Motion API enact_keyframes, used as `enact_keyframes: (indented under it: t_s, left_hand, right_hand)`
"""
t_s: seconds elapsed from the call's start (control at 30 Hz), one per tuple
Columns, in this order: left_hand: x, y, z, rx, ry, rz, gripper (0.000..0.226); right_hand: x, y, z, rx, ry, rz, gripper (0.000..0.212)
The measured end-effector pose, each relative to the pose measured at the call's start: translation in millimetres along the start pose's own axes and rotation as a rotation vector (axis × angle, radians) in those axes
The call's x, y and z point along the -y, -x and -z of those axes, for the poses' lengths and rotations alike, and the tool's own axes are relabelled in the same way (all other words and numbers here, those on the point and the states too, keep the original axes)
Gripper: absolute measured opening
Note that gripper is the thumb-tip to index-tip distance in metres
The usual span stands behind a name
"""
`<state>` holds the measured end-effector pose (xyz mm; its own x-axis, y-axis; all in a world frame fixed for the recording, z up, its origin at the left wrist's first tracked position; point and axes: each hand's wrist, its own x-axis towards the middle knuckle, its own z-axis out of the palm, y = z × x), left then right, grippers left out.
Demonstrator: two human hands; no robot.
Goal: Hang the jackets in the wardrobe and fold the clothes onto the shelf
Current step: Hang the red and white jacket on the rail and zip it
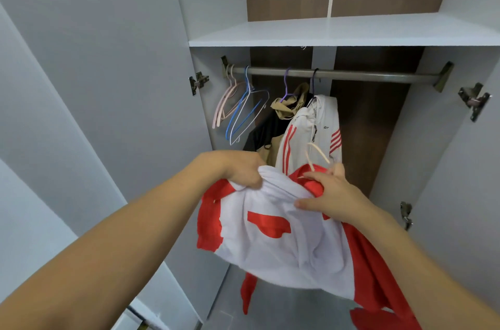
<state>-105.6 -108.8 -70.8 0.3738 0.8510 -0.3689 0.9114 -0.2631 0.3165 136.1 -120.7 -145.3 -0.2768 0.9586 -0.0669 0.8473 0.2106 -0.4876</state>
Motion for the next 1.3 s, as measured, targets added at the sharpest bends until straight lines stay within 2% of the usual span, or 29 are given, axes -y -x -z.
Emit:
enact_keyframes:
  t_s: [0.07,0.1,0.2,0.27,0.37,0.47,0.5,0.53,0.57,0.6,0.67,0.7,0.8,0.9,1.0,1.1,1.17,1.23,1.3]
  left_hand:
    - [-15,-5,-1,0.091,-0.059,-0.011,0.019]
    - [-20,-7,-2,0.118,-0.059,-0.01,0.021]
    - [-25,-8,1,0.089,-0.026,-0.012,0.021]
    - [-18,-6,5,-0.003,-0.025,-0.019,0.019]
    - [0,-1,5,-0.218,0.041,-0.049,0.028]
    - [23,2,-19,-0.651,0.131,0.006,0.051]
    - [29,2,-31,-0.778,0.271,0.089,0.05]
    - [33,2,-43,-0.823,0.488,0.184,0.047]
    - [36,1,-54,-0.756,0.719,0.274,0.045]
    - [37,-2,-62,-0.607,0.871,0.341,0.046]
    - [37,-8,-74,-0.336,0.977,0.382,0.045]
    - [37,-12,-76,-0.306,1.012,0.37,0.04]
    - [36,-28,-72,-0.366,1.081,0.357,0.038]
    - [35,-29,-64,-0.31,1.152,0.336,0.036]
    - [34,-31,-59,-0.287,1.227,0.217,0.033]
    - [23,-33,-57,-0.401,1.296,0.167,0.046]
    - [18,-35,-57,-0.365,1.4,0.084,0.048]
    - [13,-34,-57,-0.289,1.483,0.045,0.033]
    - [11,-34,-55,-0.318,1.401,0.089,0.019]
  right_hand:
    - [13,0,-7,-0.039,0.052,0.12,0.078]
    - [18,-1,-9,-0.065,0.078,0.165,0.075]
    - [24,-5,-8,-0.117,0.02,0.18,0.039]
    - [21,-7,-6,-0.104,-0.111,0.147,0.029]
    - [20,-9,-5,-0.089,-0.261,0.113,0.04]
    - [20,-9,-2,-0.093,-0.362,0.047,0.04]
    - [18,-9,0,-0.093,-0.417,0.022,0.04]
    - [17,-8,2,-0.09,-0.477,-0.001,0.039]
    - [16,-7,4,-0.082,-0.533,-0.024,0.035]
    - [16,-6,5,-0.072,-0.58,-0.044,0.031]
    - [18,-4,6,-0.061,-0.633,-0.073,0.026]
    - [21,-4,5,-0.057,-0.637,-0.082,0.025]
    - [25,-2,4,-0.041,-0.614,-0.102,0.022]
    - [22,-1,4,-0.045,-0.687,-0.152,0.025]
    - [18,3,5,-0.033,-0.757,-0.195,0.033]
    - [18,6,2,-0.023,-0.768,-0.205,0.032]
    - [19,8,0,-0.018,-0.779,-0.223,0.028]
    - [17,9,-1,-0.022,-0.802,-0.233,0.028]
    - [14,12,0,-0.018,-0.8,-0.233,0.029]
